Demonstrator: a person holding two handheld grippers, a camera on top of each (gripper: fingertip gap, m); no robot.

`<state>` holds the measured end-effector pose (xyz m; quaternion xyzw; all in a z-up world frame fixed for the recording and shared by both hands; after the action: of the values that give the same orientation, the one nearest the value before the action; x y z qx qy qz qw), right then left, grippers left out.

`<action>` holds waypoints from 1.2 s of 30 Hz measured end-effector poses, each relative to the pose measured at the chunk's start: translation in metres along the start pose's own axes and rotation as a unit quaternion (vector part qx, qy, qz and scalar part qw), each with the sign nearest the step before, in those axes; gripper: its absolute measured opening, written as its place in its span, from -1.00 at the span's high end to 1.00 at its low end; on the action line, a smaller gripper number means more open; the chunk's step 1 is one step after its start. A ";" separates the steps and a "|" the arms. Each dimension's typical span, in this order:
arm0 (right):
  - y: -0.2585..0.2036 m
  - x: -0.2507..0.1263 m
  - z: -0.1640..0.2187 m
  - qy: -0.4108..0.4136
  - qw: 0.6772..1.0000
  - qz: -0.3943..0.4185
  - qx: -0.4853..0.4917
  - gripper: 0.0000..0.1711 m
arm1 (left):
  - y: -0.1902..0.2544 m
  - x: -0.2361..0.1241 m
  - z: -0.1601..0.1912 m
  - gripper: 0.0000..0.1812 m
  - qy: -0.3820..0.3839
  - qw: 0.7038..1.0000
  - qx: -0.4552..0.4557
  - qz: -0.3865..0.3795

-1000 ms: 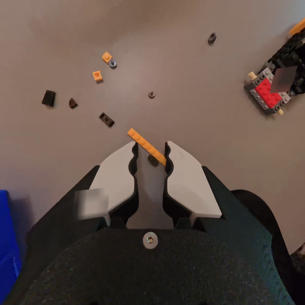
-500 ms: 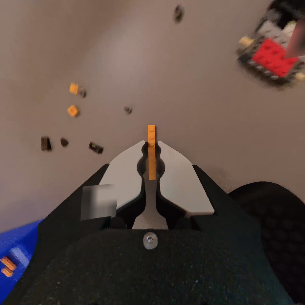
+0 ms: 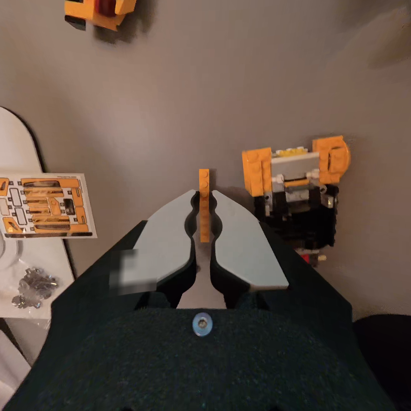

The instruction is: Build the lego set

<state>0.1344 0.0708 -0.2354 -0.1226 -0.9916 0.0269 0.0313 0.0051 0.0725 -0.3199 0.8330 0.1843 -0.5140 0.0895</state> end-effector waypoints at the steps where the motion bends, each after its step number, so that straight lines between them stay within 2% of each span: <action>1: 0.000 0.000 0.001 -0.001 1.000 -0.002 0.003 0.70 | -0.001 0.003 0.000 0.92 0.000 1.000 -0.002 0.000; 5: -0.003 0.001 0.003 -0.004 1.000 -0.009 0.010 0.70 | -0.002 0.008 0.002 0.91 0.014 1.000 -0.018 0.003; 7: -0.004 0.002 0.004 -0.007 1.000 -0.011 0.009 0.70 | -0.002 0.005 0.001 0.82 0.033 0.999 -0.027 -0.001; 11: -0.003 0.002 0.007 -0.012 1.000 -0.010 0.009 0.70 | -0.003 -0.028 0.002 0.77 0.089 0.994 -0.048 -0.032; 15: -0.003 0.003 0.007 -0.010 1.000 -0.010 0.012 0.70 | -0.010 -0.066 0.043 0.82 0.098 0.987 -0.092 -0.092; 18: -0.007 0.005 0.009 -0.016 1.000 -0.016 0.004 0.70 | -0.007 -0.064 0.079 0.81 0.088 0.982 -0.134 -0.099; 21: -0.009 0.007 0.012 -0.025 0.999 -0.020 -0.004 0.70 | -0.002 -0.050 0.091 0.79 0.108 0.978 -0.157 -0.085; 26: -0.005 0.006 0.012 -0.020 1.000 -0.013 0.010 0.70 | -0.003 -0.034 0.081 0.79 0.126 0.976 -0.158 -0.074; 31: -0.004 0.005 0.011 -0.017 1.000 -0.011 0.014 0.70 | -0.002 -0.030 0.077 0.97 0.123 0.978 -0.161 -0.053; 34: -0.005 0.006 0.012 -0.020 1.000 -0.013 0.009 0.70 | 0.008 -0.028 0.065 0.97 0.154 0.972 -0.178 0.009; 36: -0.006 0.006 0.012 -0.020 1.000 -0.015 0.008 0.70 | 0.019 -0.029 0.052 0.97 0.187 0.956 -0.206 0.092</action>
<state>0.1268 0.0662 -0.2464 -0.1074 -0.9935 0.0366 0.0128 -0.0418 0.0308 -0.3186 0.8912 0.2216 -0.2895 0.2700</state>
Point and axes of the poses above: each gripper's, where its closed fingertips meet, x out along the fingers, z out of its underside, y = z × x across the jaws, the point moved 2 cm from there along -x, back along the fingers, and after that the axes turned 12 degrees about y, right-handed, at the moved point
